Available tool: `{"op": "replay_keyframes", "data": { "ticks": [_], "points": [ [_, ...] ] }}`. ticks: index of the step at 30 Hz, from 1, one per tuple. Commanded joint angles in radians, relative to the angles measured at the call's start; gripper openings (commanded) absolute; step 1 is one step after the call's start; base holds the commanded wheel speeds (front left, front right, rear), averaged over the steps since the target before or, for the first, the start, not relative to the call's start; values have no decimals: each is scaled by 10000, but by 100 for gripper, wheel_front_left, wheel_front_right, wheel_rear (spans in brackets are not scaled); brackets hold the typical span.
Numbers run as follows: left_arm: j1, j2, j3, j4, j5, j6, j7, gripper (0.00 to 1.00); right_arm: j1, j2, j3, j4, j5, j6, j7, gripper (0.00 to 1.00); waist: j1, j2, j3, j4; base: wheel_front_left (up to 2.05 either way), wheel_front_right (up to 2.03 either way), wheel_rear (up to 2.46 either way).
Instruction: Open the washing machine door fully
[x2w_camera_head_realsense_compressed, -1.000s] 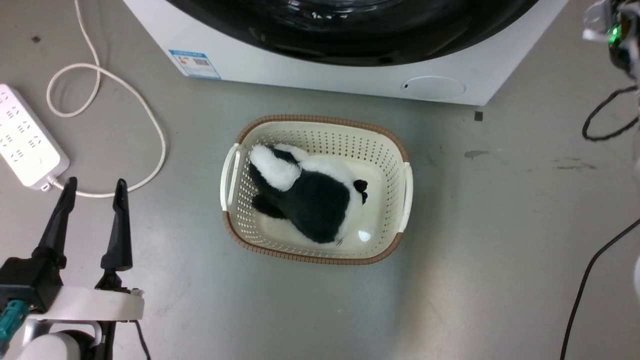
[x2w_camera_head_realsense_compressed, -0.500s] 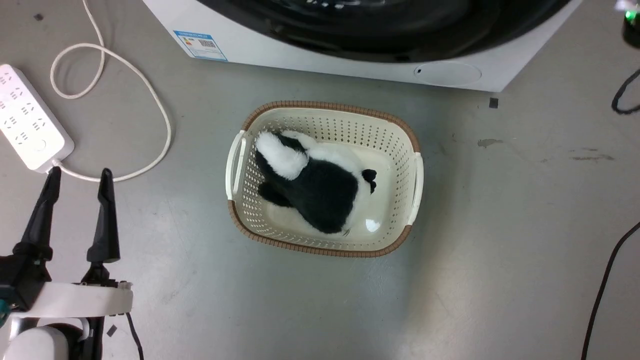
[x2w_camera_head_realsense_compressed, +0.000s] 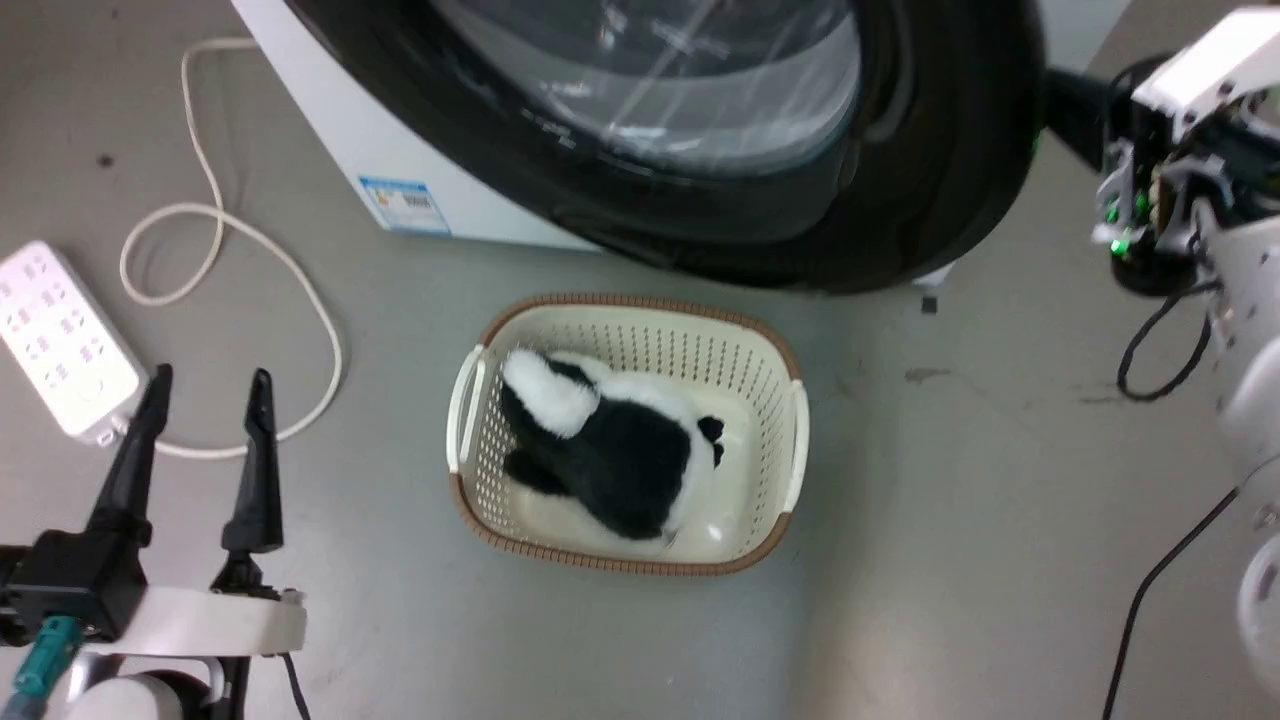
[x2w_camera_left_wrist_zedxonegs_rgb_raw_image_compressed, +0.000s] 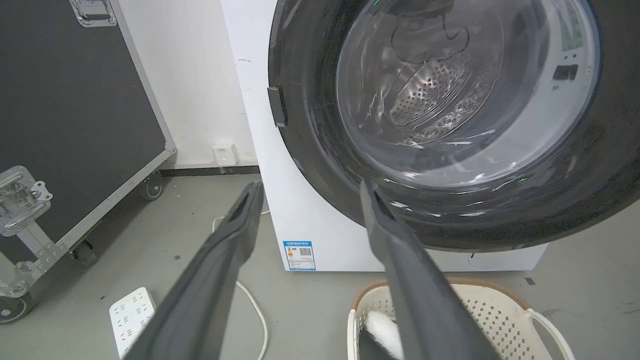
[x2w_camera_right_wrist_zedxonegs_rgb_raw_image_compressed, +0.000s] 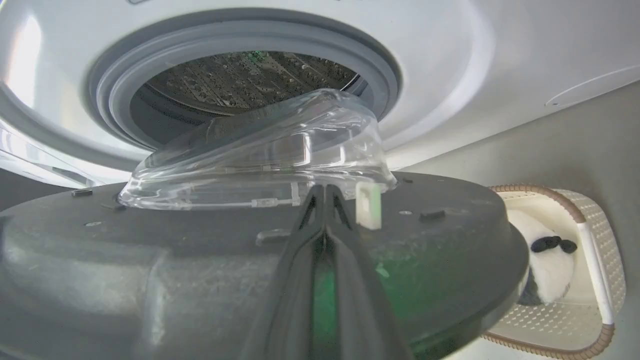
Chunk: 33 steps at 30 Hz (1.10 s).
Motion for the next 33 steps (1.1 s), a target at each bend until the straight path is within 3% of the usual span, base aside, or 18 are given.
{"op": "replay_keyframes", "data": {
  "ticks": [1,13,19,33],
  "points": [
    [120,-67,-48,12,66,-42,-53,100,343,148,26,-141,77,12,132,0,2,0,-277,-113,0,0,0],
    [668,-409,-687,67,511,-42,-53,100,3285,920,591,-2906,1113,12,1848,0,2,0,-1304,-266,0,0,0],
    [820,-584,-1003,141,636,-42,-53,100,4742,928,2547,-3845,3230,12,2232,0,2,0,-1749,-249,0,0,0],
    [1169,-851,-1429,318,857,-42,-53,100,7221,930,7261,-5604,6872,12,719,0,2,0,-2349,-154,0,0,0]
  ]
}}
